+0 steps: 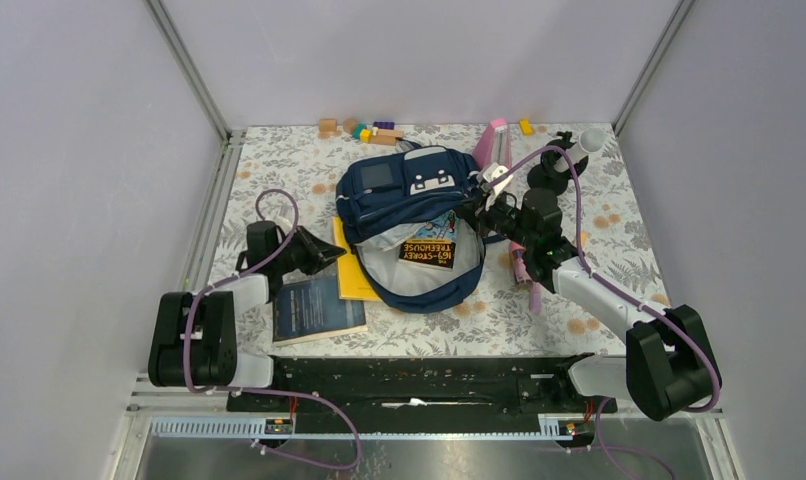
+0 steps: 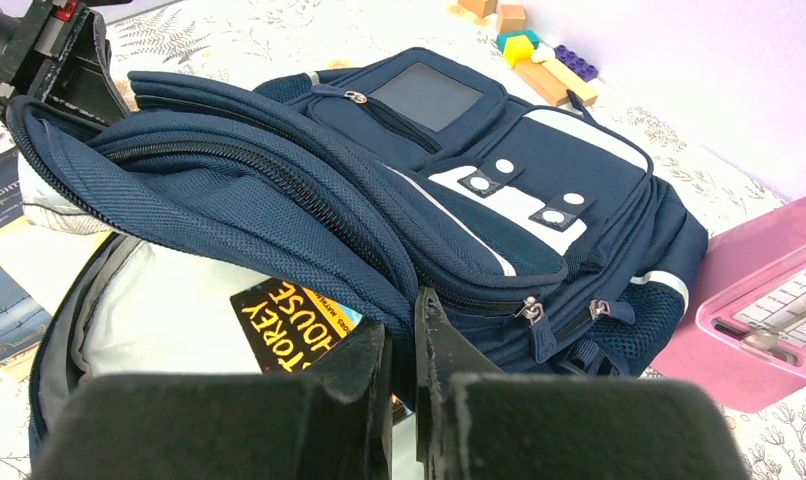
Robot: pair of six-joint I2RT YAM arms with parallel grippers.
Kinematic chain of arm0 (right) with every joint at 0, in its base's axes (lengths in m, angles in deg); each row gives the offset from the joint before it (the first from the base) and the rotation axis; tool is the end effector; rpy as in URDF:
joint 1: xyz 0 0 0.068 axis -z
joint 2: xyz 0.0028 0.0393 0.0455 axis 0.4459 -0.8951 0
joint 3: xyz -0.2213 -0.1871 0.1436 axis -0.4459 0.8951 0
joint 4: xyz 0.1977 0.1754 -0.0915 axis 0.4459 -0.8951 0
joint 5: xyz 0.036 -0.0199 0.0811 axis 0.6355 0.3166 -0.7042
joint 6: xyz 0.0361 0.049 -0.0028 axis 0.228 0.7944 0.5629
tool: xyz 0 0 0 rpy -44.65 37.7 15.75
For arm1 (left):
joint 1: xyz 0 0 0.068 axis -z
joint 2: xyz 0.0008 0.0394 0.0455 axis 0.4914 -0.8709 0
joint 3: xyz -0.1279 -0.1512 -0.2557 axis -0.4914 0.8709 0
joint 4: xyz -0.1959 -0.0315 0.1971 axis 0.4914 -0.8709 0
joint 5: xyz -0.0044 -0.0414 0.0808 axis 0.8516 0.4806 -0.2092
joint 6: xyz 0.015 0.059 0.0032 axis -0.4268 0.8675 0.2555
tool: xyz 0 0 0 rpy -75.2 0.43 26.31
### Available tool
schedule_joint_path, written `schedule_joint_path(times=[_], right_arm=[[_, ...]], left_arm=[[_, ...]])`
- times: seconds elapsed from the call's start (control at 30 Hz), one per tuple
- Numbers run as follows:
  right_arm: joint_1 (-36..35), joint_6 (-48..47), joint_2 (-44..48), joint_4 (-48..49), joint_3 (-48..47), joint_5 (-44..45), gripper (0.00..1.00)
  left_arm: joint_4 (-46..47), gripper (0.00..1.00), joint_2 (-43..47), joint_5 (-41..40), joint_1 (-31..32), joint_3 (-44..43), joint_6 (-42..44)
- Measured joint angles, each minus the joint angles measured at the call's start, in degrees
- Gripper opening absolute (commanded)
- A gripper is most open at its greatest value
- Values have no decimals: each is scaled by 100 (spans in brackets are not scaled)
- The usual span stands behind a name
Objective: Pack the student bag
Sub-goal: Pick up the book from the center of the board.
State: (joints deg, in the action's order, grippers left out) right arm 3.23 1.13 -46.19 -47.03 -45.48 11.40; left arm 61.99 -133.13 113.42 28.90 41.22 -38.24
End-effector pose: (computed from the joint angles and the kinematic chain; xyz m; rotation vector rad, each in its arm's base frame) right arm 0.2655 0.1360 0.3165 -0.7929 1.4334 0.5509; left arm 0.2557 -0.0260 0.1841 -0.5892 2.2039 -1.2091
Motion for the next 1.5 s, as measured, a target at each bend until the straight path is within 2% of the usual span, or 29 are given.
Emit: schedule_joint_path(times=[0.1,0.2,0.3,0.43,0.77,0.87,1.1,1.5], right_arm=[[0,2,0,0,0,0,0],[0,2,0,0,0,-4,0],[0,24,0,-2,0,-39,0],[-11,50,0,-7,0,-85,0],[-13,55,-2,-98,-7,-184,0],[-15,42,-2,-164,-31,-186,0],[-35,39,-13,-175,-33,-190,0],[-39,39,-90,-173,-35,-208,0]], left_arm=[[-120,0,133,-44,11,9,24],[-761,0,682,-293,26,-9,236],[-2033,0,1482,-763,42,-284,619],[-3534,0,2059,-1272,57,-964,1047],[-6070,0,2389,-2024,114,-2444,1919],[-6516,0,2474,-2098,114,-2841,2159],[-7206,0,2326,-2347,249,-3152,2590],[-7674,0,1847,-3829,1401,-3497,2732]])
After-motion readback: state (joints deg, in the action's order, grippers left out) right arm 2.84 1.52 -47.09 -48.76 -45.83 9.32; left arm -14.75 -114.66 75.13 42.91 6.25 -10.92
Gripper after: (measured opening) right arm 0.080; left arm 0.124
